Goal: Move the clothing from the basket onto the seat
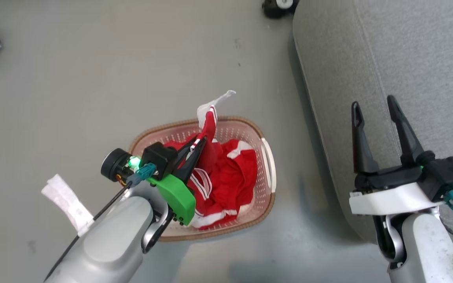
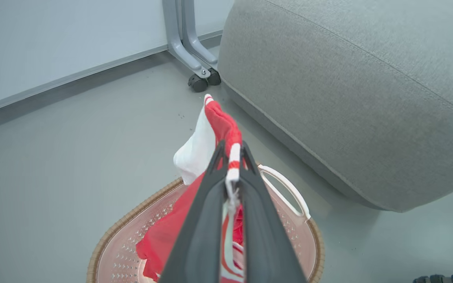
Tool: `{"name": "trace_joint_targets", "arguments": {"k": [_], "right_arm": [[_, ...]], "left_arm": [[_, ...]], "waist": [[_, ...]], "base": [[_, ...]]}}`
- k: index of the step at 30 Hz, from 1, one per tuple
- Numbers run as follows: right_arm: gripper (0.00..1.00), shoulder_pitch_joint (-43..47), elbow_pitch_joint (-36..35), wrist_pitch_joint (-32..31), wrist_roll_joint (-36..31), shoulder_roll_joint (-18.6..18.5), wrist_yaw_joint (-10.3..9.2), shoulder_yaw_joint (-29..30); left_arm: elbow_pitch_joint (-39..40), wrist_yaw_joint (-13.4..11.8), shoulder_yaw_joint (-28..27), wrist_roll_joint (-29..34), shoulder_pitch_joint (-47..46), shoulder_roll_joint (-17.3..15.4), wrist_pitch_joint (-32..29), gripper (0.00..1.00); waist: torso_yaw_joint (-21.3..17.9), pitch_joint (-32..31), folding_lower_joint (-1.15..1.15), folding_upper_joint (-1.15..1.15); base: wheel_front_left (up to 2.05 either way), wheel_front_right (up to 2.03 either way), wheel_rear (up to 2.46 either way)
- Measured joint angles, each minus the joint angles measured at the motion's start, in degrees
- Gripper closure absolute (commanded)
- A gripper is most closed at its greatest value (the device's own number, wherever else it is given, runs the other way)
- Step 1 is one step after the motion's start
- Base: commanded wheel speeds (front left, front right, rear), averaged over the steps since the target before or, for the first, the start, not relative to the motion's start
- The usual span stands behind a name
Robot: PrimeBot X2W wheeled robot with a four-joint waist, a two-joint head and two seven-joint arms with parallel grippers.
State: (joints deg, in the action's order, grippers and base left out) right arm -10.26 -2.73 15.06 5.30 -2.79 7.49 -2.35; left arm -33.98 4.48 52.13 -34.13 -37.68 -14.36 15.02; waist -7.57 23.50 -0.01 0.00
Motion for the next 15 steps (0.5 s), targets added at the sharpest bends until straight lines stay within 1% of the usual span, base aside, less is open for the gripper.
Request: {"name": "trace_joint_targets", "arguments": {"k": [8,15], "right_arm": [[0.00,4.21,2.52,0.00,-0.93,-0.01,0.00,-2.53],[0.00,7.09,3.49,-0.01,-0.97,-0.02,0.00,-5.05]], "left_arm": [[9.49,0.23,-10.53,5.48,7.75,1.98,0.00,1.00],[15.52,1.47,-16.72,8.86,12.16,3.90,0.01,1.00]], "waist": [[1.12,-8.79,0.00,0.00],[1.47,-15.74,0.00,0.00]], "base": [[0.00,0.00,0.00],[0.00,0.00,0.00]]}}
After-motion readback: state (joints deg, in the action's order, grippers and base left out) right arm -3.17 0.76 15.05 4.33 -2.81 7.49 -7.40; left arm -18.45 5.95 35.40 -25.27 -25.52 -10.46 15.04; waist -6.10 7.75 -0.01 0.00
